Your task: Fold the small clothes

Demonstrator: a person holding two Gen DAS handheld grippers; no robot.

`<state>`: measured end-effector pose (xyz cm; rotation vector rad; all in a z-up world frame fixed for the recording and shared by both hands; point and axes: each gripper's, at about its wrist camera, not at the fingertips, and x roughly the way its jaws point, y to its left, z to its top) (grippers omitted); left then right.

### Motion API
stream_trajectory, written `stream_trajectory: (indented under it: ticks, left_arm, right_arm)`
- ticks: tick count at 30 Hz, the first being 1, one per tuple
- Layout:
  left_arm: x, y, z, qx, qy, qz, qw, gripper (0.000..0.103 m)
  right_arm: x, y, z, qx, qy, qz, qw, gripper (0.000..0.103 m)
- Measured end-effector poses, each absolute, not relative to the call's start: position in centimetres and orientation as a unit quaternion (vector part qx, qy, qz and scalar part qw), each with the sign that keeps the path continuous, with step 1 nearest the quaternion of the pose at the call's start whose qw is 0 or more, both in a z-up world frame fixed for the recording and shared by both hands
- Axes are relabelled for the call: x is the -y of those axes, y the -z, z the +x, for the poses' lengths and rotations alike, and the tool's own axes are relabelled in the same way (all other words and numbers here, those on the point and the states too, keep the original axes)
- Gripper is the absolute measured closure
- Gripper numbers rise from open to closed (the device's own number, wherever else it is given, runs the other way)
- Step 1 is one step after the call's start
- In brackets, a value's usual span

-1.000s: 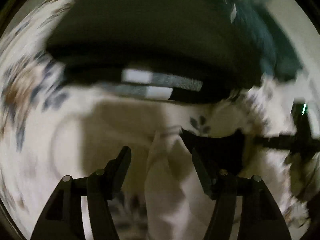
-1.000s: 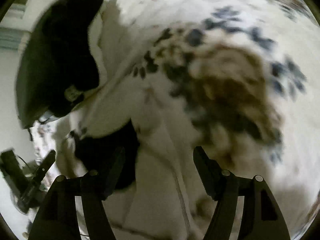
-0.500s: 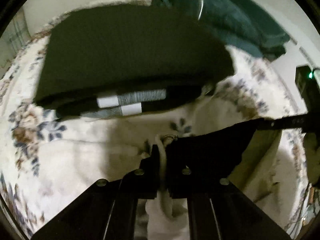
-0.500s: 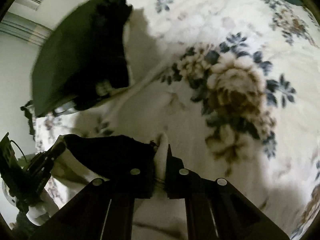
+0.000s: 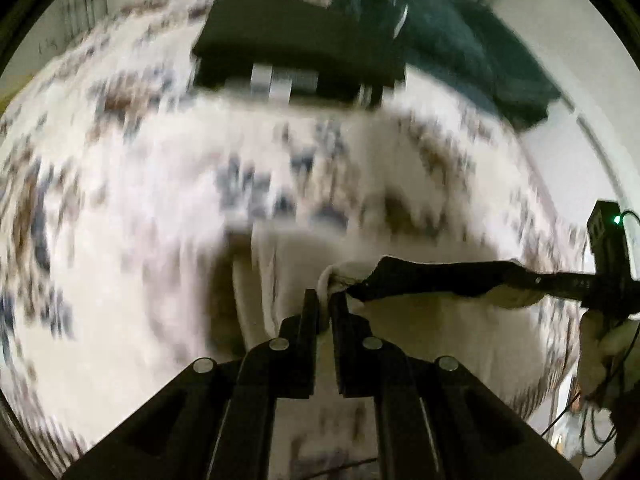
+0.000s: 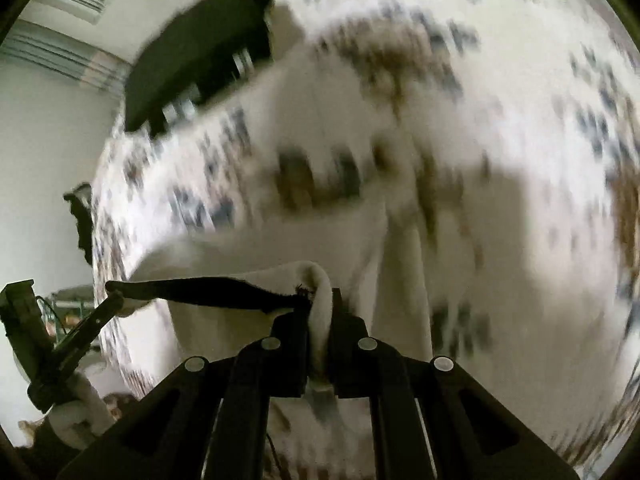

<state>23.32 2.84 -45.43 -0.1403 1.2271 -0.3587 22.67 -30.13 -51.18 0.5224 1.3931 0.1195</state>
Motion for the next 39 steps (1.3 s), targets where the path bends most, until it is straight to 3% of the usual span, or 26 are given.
stream_trajectory:
  ticks: [4, 5, 6, 8, 10, 11, 12, 15, 19, 21, 22, 23, 25, 26, 27, 32, 35, 39]
  left_arm:
    - [-4.2, 48.0, 19.0, -0.622, 0.147, -0.082, 0.765, 0.097]
    - [-4.9, 48.4, 18.1, -0.633, 0.144, -0.091, 0.755, 0.097]
    - [-5.8, 48.7, 17.3, -0.647, 0.133, -0.098, 0.745, 0.096]
    - [-7.2, 49.0, 16.5, -0.659, 0.120, -0.110, 0.734, 0.095]
    - [-8.4, 49.2, 16.9, -0.666, 0.107, -0.125, 0.728, 0.080]
    - [-8.9, 49.2, 17.6, -0.666, 0.104, -0.136, 0.726, 0.066]
    - [-9.1, 49.0, 18.3, -0.660, 0.105, -0.149, 0.728, 0.058]
    - [-9.0, 49.3, 22.1, -0.630, 0.127, -0.209, 0.737, 0.044]
    - [-6.4, 52.2, 25.2, -0.644, 0.139, -0.239, 0.713, 0.044]
    - [-4.6, 53.9, 25.4, -0.656, 0.134, -0.225, 0.708, 0.050]
    - [-4.0, 54.2, 25.2, -0.657, 0.135, -0.215, 0.710, 0.061]
    - [-3.2, 54.5, 25.0, -0.661, 0.139, -0.202, 0.709, 0.097]
    - [-2.3, 53.9, 24.3, -0.662, 0.135, -0.181, 0.715, 0.097]
    - [-2.5, 53.1, 23.9, -0.654, 0.135, -0.182, 0.722, 0.097]
    - [-2.9, 52.3, 23.5, -0.650, 0.134, -0.188, 0.724, 0.098]
    - [-5.9, 50.1, 22.2, -0.642, 0.144, -0.261, 0.707, 0.098]
    - [-6.1, 51.1, 21.6, -0.657, 0.156, -0.242, 0.696, 0.097]
    - [-5.1, 54.3, 20.9, -0.712, 0.161, -0.227, 0.644, 0.082]
  right_arm:
    - [30.6, 55.0, 18.3, -0.691, -0.054, 0.235, 0.681, 0.092]
    - [30.9, 55.7, 17.5, -0.706, -0.055, 0.232, 0.666, 0.084]
    - [31.3, 56.3, 16.8, -0.722, -0.050, 0.226, 0.652, 0.069]
    - [32.4, 57.0, 15.5, -0.739, -0.045, 0.224, 0.634, 0.056]
    - [33.7, 57.1, 15.0, -0.741, -0.046, 0.235, 0.627, 0.056]
    - [34.5, 57.0, 15.0, -0.742, -0.037, 0.238, 0.626, 0.056]
    - [35.4, 56.7, 15.3, -0.734, -0.030, 0.247, 0.632, 0.056]
    - [37.5, 55.7, 17.2, -0.695, -0.023, 0.309, 0.648, 0.056]
    - [37.6, 56.5, 19.8, -0.671, -0.033, 0.371, 0.641, 0.056]
    - [36.3, 57.9, 20.0, -0.694, -0.028, 0.368, 0.618, 0.056]
    - [35.8, 58.7, 20.0, -0.710, -0.022, 0.358, 0.606, 0.056]
    - [35.1, 59.5, 19.7, -0.727, -0.020, 0.343, 0.594, 0.056]
    - [34.1, 60.1, 19.0, -0.739, -0.021, 0.317, 0.594, 0.061]
    - [34.1, 59.9, 18.6, -0.731, -0.015, 0.315, 0.605, 0.082]
    - [34.4, 59.6, 18.2, -0.721, -0.014, 0.327, 0.610, 0.090]
    - [37.4, 57.1, 16.9, -0.672, 0.011, 0.373, 0.640, 0.093]
    - [37.9, 56.7, 17.4, -0.682, 0.007, 0.356, 0.638, 0.093]
    - [35.9, 58.2, 17.8, -0.750, 0.005, 0.234, 0.619, 0.086]
